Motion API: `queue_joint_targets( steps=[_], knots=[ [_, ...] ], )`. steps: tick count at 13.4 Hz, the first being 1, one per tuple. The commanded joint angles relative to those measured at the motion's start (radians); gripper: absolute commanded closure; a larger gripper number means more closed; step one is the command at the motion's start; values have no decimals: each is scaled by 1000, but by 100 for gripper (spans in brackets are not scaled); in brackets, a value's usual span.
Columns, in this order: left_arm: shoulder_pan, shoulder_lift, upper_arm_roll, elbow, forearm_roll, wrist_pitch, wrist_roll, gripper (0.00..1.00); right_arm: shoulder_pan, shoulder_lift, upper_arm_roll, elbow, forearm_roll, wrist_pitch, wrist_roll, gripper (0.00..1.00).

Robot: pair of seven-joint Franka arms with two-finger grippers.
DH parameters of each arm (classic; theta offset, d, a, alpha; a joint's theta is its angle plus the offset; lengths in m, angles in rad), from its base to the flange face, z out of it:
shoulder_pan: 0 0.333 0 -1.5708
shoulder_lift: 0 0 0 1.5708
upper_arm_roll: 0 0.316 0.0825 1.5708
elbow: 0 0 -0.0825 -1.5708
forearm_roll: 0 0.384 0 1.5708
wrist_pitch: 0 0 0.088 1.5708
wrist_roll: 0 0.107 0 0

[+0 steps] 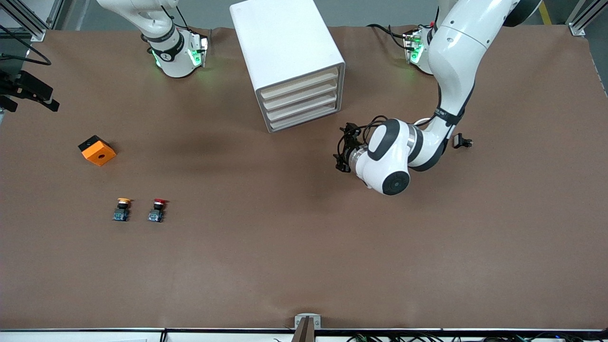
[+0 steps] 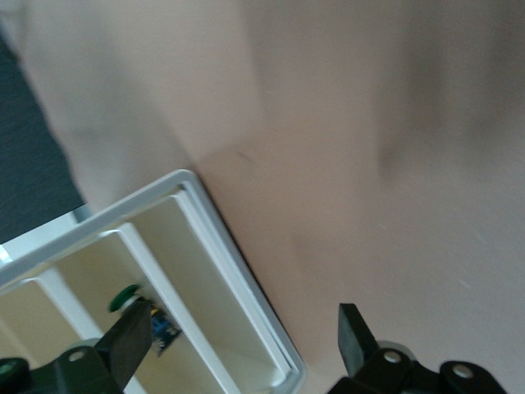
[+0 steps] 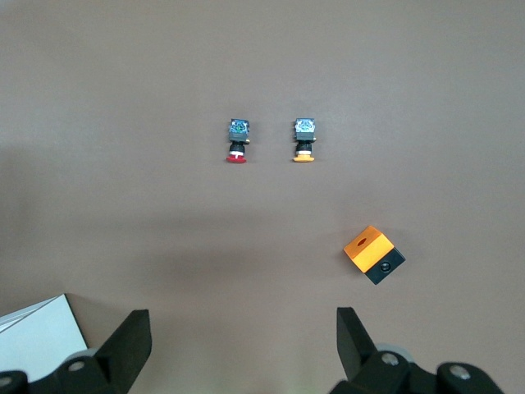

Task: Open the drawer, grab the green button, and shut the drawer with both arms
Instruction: 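Grasp the drawer front with the left gripper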

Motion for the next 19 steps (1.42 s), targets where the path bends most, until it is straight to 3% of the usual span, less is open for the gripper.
queue_joint_targets(
  steps=[1,3,7,9,11,13,18,19],
  knots=[
    [-14,21,-2,11,-42,-43,-33,0,-23,21,9,35,-3,-4,1,0],
    [-22,51,-3,11,-57,-44,-39,0,-24,27,9,38,-4,-4,-3,0],
    [-69,130,1,22,-208,-43,-76,0,-21,66,10,41,-7,3,-6,0],
    [-101,137,1,28,-263,-43,-154,7,-20,126,10,46,-7,4,-6,0],
    [-144,185,1,77,-289,-43,-230,10,-26,157,10,52,-6,9,-8,0],
    [-172,211,1,97,-310,-43,-291,14,-31,258,9,73,0,1,-9,0],
    [-204,231,4,89,-326,-44,-332,17,-46,274,10,87,-14,16,-11,0],
    [-204,231,4,89,-326,-46,-349,24,-46,275,10,86,-14,16,-11,0]
  ],
)
